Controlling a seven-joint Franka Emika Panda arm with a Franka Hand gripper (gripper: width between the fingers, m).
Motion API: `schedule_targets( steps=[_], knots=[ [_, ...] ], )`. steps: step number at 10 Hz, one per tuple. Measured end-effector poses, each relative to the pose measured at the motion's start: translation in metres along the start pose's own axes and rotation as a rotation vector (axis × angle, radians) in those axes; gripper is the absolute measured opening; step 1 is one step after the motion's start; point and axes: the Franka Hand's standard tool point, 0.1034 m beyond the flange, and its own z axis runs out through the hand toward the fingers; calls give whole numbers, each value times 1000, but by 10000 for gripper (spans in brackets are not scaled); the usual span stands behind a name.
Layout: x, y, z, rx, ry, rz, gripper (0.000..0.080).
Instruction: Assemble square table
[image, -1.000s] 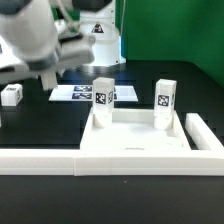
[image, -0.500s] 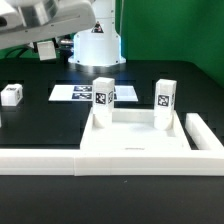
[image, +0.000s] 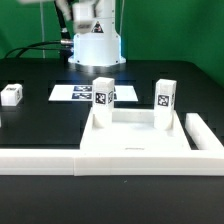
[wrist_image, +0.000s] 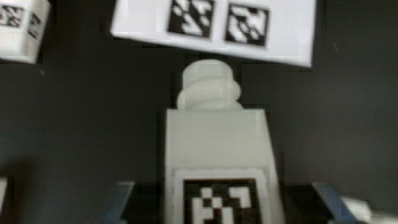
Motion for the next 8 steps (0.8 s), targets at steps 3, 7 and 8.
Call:
schedule_targets(
  steps=[3, 7, 8],
  knots=[
    [3, 1, -6, -33, 214, -8, 287],
    [15, -1, -5, -48, 372, 4, 287],
    [15, -1, -5, -48, 372, 4, 287]
  ],
)
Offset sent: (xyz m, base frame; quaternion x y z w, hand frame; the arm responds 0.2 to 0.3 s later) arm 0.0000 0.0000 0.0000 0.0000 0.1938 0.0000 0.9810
